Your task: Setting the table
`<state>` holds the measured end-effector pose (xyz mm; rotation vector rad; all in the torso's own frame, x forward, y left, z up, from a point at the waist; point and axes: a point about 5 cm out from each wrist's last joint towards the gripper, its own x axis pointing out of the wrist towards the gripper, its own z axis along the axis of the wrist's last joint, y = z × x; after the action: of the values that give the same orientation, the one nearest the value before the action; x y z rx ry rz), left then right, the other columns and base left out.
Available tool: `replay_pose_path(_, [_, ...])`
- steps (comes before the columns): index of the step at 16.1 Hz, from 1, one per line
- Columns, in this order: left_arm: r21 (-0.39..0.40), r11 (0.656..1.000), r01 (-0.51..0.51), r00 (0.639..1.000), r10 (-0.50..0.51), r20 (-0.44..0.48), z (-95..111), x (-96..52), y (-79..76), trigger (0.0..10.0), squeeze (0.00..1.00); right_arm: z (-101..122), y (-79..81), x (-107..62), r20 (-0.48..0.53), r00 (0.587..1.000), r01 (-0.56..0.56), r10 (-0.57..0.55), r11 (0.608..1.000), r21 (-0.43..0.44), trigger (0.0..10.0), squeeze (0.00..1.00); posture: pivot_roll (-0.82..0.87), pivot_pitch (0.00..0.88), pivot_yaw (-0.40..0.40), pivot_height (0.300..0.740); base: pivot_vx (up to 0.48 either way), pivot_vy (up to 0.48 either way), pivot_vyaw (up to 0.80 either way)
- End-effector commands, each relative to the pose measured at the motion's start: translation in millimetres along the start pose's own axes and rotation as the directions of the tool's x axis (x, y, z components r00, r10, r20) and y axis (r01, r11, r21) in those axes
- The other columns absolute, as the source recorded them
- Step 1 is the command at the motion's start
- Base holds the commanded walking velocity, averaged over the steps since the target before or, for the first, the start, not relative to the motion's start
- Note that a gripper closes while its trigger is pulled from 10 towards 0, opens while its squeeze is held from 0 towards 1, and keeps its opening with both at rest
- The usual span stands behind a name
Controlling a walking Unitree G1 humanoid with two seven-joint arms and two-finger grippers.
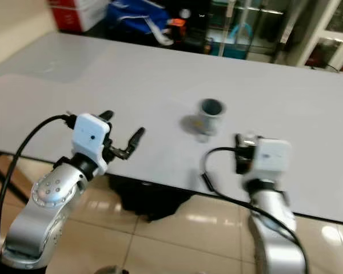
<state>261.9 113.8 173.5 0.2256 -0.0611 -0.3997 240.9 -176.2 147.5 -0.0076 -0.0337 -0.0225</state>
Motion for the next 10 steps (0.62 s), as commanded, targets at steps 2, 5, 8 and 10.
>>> replay_pose_path(2, [0.028, 0.999, -0.041, 0.999, 0.041, -0.023, -1, 9.3, 0.0, 10.0, 0.0, 1, 4.1, 2.9, -0.017, 0.999, -0.051, 0.051, 0.999, -0.013, 10.0, 0.0, 0.01, 0.006, -0.044, 0.74, 0.0, 0.48, 0.0])
replay_pose_path(5, [0.025, 0.999, -0.034, 0.999, 0.035, -0.031, -3, 10.7, -2.5, 10.0, 0.0, -2, 10.2, 6.0, -0.028, 0.995, -0.097, 0.096, 0.995, -0.029, 10.0, 0.0, 0.01, 0.0, -0.04, 0.74, 0.0, 0.48, 0.0])
replay_pose_path(8, [0.017, 0.999, -0.039, 0.999, 0.039, -0.017, -1, 15.7, -4.6, 10.0, 0.0, -4, 14.5, 12.0, -0.052, 0.991, -0.129, 0.127, 0.991, -0.043, 10.0, 0.0, 0.01, 0.0, -0.044, 0.74, 0.0, 0.48, 0.0])
replay_pose_path(10, [0.018, 0.999, -0.044, 0.999, 0.044, -0.01, 1, 17.4, -5.3, 10.0, 0.0, -8, 12.3, 15.3, -0.078, 0.992, -0.109, 0.103, 0.991, -0.072, 10.0, 0.0, 0.01, 0.0, -0.049, 0.74, 0.0, 0.48, 0.0])
